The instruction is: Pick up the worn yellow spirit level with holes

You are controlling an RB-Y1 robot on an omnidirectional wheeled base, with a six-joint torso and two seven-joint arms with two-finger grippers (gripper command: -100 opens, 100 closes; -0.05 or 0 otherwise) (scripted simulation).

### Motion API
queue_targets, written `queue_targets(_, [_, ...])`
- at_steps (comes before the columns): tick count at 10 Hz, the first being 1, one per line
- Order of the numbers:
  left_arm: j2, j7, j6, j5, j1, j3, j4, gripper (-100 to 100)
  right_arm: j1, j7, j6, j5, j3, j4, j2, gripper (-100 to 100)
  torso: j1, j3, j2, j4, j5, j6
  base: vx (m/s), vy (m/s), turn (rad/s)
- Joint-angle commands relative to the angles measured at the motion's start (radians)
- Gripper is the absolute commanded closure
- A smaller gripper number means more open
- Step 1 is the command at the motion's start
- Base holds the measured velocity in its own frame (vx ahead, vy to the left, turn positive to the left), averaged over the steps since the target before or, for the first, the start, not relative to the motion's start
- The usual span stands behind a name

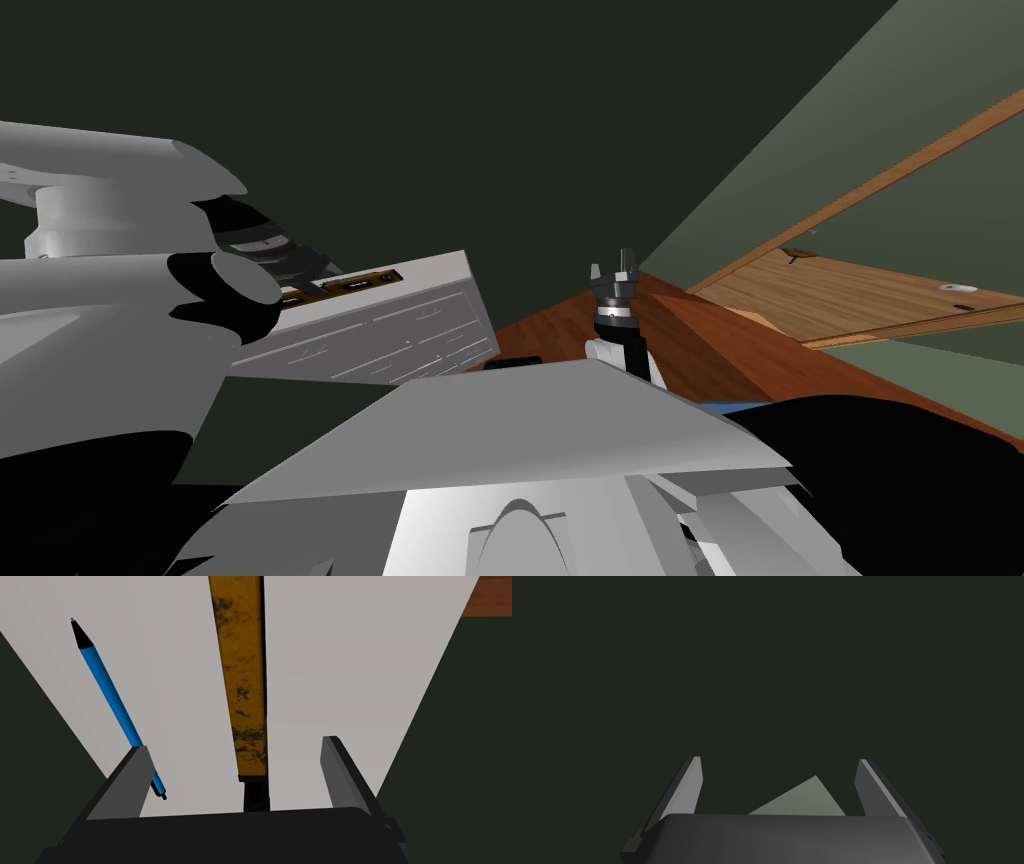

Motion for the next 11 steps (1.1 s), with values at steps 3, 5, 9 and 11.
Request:
queue_targets(3, [0.002, -0.004, 0.060, 0.002, -0.011, 0.000, 0.027, -100, 0.000, 0.000, 0.000, 0.000, 0.000, 0.000, 0.000, 0, 0.000, 0.000, 0.000, 0.000, 0.000, 0.000, 0.031, 0.006, -0.018])
queue_targets(5, [0.001, -0.005, 0.058, 0.001, -0.012, 0.000, 0.028, 0, 0.000, 0.000, 0.000, 0.000, 0.000, 0.000, 0.000, 0, -0.001, 0.001, 0.002, 0.000, 0.000, 0.000, 0.000, 0.000, 0.000])
queue_targets(9, [0.046, -0.004, 0.050, 0.128, 0.059, -0.066, -0.027, -100, 0.000, 0.000, 0.000, 0.000, 0.000, 0.000, 0.000, 0, -0.003, 0.000, -0.001, 0.000, -0.001, 0.000, 0.049, -0.036, 0.062])
queue_targets(11, [0.060, -0.004, 0.047, 0.176, 0.083, -0.087, -0.045, -100, 0.000, 0.000, 0.000, 0.000, 0.000, 0.000, 0.000, 0, -0.003, 0.000, 0.000, 0.000, -0.001, 0.000, 0.045, -0.029, 0.045])
